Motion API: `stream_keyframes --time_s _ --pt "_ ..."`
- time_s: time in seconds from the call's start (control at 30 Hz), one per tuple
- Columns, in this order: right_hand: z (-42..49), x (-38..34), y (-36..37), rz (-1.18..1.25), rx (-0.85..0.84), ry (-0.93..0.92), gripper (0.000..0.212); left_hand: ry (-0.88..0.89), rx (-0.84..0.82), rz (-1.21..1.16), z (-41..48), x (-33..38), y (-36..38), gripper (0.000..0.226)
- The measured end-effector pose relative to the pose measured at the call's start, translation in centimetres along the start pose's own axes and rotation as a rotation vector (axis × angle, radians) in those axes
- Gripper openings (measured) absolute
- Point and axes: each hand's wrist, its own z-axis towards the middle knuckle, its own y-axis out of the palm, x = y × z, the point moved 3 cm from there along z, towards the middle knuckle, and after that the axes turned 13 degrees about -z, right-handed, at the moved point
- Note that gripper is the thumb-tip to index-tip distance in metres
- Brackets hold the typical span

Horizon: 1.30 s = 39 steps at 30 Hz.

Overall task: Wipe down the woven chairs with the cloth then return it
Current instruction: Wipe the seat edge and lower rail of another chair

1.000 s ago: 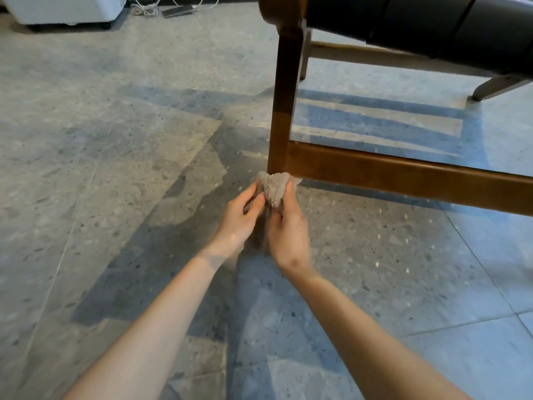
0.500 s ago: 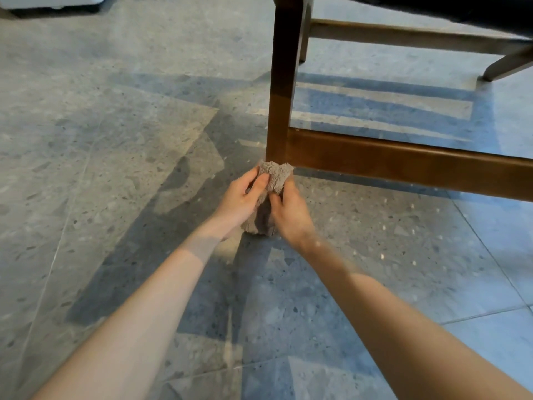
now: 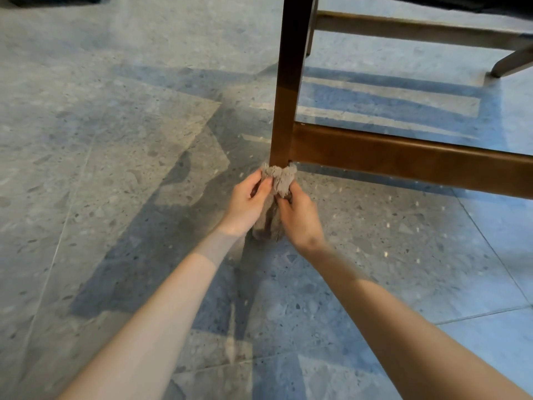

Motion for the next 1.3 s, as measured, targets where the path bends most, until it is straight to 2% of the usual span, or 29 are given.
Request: stream_keyframes --time_s 0.1,0.27,0.43,0.57,0.77,0.87,1.03,1.17,1.3 --pt "0.1 -1.2 -0.8 0.001 0.096 -0.043 0.026 0.066 0.042 -0.053 0.8 1.7 0.5 0.028" --pt "0.0 -1.2 0.1 -0.056 0.058 0.043 0.034 0.113 0.066 -0.032 0.6 1.4 0.5 0.033" --pt "-1.0 0.3 1.3 -0.124 -0.102 0.184 0.034 -0.104 0.128 0.113 -1.9 -3.0 0.3 0.038" --pt "-1.3 0.2 1.0 -0.133 -0.127 0.203 0.034 -0.159 0.223 0.062 -2.9 -4.0 0.4 0.036" --pt "-2.8 -0.5 -2.2 -0.197 -0.163 0.036 0.003 -0.132 0.172 0.069 -4.5 -1.4 -0.8 0.026" --pt "-3.1 -2.3 -3.9 -0.293 -0.201 -0.058 0.003 -0.116 0.172 0.101 -5.0 1.0 -1.0 0.027" --pt "-2.5 -7.2 -6.2 -0.402 -0.247 -0.141 0.024 -0.088 0.213 0.158 -5.2 5.5 -1.7 0.023" --pt "-1.6 -12.2 -6.7 -0.434 -0.322 -0.204 0.033 -0.07 0.186 0.049 -5.7 8.8 -3.9 0.044" --pt "-0.9 -17.4 -5.9 -0.392 -0.318 -0.28 0.031 -0.043 0.337 0.095 -5.3 12.3 -6.7 0.045"
